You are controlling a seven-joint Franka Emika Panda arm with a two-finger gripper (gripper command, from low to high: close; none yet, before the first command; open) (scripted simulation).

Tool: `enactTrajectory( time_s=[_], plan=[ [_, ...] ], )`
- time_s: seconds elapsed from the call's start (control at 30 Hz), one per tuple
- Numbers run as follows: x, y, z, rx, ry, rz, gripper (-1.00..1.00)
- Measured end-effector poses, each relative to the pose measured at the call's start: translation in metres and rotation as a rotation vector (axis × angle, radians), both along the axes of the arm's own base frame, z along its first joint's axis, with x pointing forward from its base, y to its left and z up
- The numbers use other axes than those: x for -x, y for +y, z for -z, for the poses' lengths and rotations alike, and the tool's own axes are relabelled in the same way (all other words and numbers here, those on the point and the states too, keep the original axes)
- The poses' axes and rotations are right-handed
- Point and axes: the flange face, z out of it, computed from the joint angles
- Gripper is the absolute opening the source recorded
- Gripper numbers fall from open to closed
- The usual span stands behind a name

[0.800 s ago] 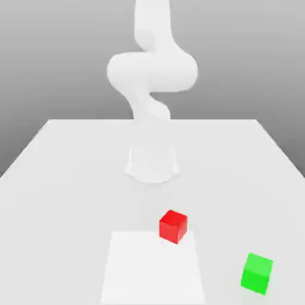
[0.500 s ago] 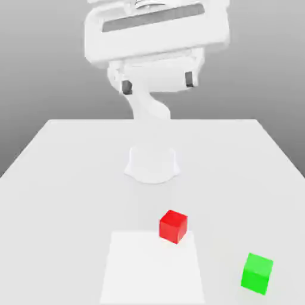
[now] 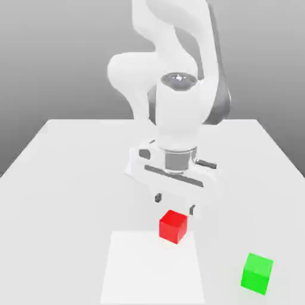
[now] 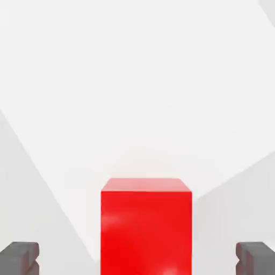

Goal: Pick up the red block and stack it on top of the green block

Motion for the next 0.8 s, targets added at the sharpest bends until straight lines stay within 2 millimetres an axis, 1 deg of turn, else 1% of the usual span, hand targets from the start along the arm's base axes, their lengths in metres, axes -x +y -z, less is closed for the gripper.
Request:
enactTrajectory(
  time_s=[0.33,0.6,0.63,0.8],
  plan=[
    [-0.005,0.001,0.027,-0.010,-0.004,0.000,0.00],
    [0.003,-0.001,0.055,0.007,-0.004,0.003,0.00],
    [0.005,-0.001,0.058,0.011,-0.003,0.003,-1.00],
    [0.005,-0.001,0.058,0.011,-0.005,0.004,-1.00]
  ],
)
